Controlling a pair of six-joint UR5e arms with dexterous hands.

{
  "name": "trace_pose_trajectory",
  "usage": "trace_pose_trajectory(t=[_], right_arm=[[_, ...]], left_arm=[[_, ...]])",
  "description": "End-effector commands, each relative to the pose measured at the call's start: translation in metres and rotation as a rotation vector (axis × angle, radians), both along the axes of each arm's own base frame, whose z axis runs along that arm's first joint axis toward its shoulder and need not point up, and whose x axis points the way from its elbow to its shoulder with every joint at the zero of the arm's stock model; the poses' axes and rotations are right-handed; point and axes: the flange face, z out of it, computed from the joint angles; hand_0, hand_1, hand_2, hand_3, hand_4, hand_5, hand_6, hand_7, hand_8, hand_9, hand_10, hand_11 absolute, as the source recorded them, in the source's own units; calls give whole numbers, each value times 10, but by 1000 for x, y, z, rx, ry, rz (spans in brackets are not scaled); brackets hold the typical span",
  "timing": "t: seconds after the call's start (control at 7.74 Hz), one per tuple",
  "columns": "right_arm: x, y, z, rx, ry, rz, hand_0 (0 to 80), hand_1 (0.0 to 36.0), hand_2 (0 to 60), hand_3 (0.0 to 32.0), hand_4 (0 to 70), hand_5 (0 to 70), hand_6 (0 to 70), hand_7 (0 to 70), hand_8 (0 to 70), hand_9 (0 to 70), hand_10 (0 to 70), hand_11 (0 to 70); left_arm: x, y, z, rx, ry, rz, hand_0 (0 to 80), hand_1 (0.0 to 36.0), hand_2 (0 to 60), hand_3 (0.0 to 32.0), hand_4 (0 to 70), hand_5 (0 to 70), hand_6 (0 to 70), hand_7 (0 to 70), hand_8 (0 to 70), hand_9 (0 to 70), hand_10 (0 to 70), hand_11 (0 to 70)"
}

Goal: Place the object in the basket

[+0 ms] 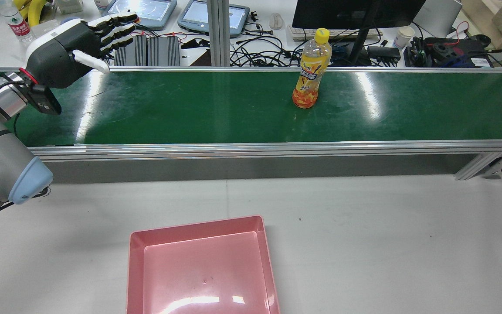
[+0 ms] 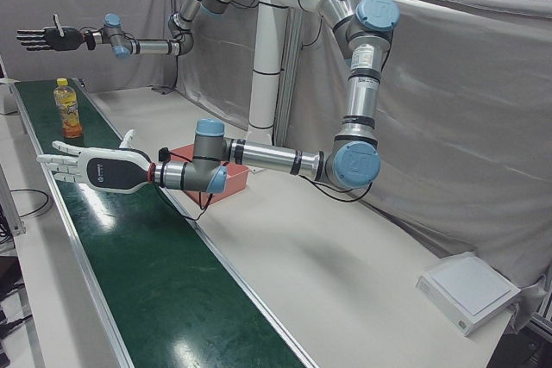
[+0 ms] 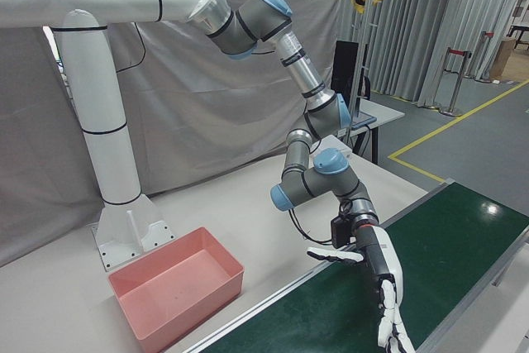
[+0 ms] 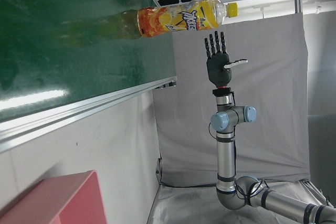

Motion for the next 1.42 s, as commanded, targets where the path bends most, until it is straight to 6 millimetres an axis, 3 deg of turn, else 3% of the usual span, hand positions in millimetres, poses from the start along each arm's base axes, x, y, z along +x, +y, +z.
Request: trace_pose_trajectory(t=[0.0, 1.29], right_arm=[[0, 0, 1, -1, 1, 0, 0, 0, 0, 0, 0, 0, 0, 0, 0, 0, 0, 0], [0, 0, 1, -1, 1, 0, 0, 0, 0, 0, 0, 0, 0, 0, 0, 0, 0, 0]], left_arm=[[1, 0, -2, 1, -3, -1, 536, 81, 0, 6, 153, 132, 16, 0, 71, 79, 62, 104], [1, -1, -5, 5, 2, 0, 540, 83, 0, 10, 152, 129, 13, 0, 73, 81, 58, 98]])
